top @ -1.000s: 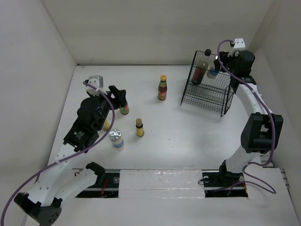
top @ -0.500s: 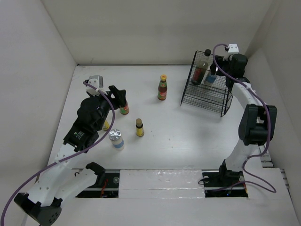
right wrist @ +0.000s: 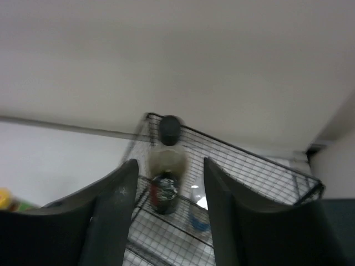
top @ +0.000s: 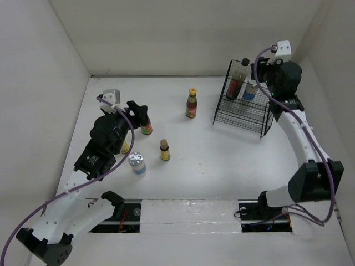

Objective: Organize the condiment bottles

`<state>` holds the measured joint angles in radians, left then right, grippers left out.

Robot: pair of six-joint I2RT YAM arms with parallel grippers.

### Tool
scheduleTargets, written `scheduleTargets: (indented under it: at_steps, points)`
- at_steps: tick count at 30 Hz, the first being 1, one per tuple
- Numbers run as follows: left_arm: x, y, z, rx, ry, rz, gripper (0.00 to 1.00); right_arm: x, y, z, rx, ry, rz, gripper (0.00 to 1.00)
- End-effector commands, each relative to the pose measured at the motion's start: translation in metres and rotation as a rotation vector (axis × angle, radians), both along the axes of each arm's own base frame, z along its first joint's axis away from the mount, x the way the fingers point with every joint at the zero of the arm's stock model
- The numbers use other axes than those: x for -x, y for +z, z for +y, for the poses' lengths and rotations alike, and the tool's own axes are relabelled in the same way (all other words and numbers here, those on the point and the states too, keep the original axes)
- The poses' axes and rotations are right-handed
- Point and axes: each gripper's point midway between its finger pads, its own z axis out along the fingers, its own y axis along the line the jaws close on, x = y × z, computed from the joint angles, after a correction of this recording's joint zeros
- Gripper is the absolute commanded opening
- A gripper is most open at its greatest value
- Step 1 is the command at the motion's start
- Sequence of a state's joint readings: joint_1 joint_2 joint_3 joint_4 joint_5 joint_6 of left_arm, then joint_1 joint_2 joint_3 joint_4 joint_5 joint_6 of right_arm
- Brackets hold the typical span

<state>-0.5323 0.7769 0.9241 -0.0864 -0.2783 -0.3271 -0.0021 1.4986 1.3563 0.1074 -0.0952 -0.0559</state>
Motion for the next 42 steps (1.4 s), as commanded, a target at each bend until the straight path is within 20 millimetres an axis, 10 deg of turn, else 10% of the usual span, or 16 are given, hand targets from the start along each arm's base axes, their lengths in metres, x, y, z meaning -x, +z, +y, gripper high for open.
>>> scheduleTargets:
  at_steps: [1,3,6,8,14,23,36,42]
  points:
    - [0.001,0.018,0.011,0.046,0.055,-0.053,0.63,0.038,0.017,0.062,0.011,0.139,-0.074,0.53]
    - [0.002,0.020,0.021,0.083,0.112,-0.050,0.63,0.065,0.021,0.114,0.006,0.324,-0.114,0.28]
    - [0.005,0.024,0.035,0.123,0.185,-0.058,0.65,0.115,-0.008,0.221,0.021,0.679,-0.075,0.24]
    - [0.006,0.024,0.048,0.161,0.255,-0.057,0.66,0.172,-0.020,0.296,0.052,0.947,-0.062,0.45]
    - [0.029,0.046,0.090,0.270,0.414,-0.139,0.78,0.298,-0.043,0.396,0.237,1.323,-0.058,0.84]
    - [0.070,0.073,0.122,0.418,0.448,-0.308,0.97,0.317,-0.107,0.479,0.290,1.470,0.068,0.99]
    - [0.075,0.079,0.114,0.377,0.378,-0.331,1.00,0.311,-0.163,0.523,0.316,1.534,0.195,0.99]
    - [0.072,0.077,0.109,0.368,0.360,-0.323,1.00,0.307,-0.154,0.531,0.266,1.514,0.177,0.54]
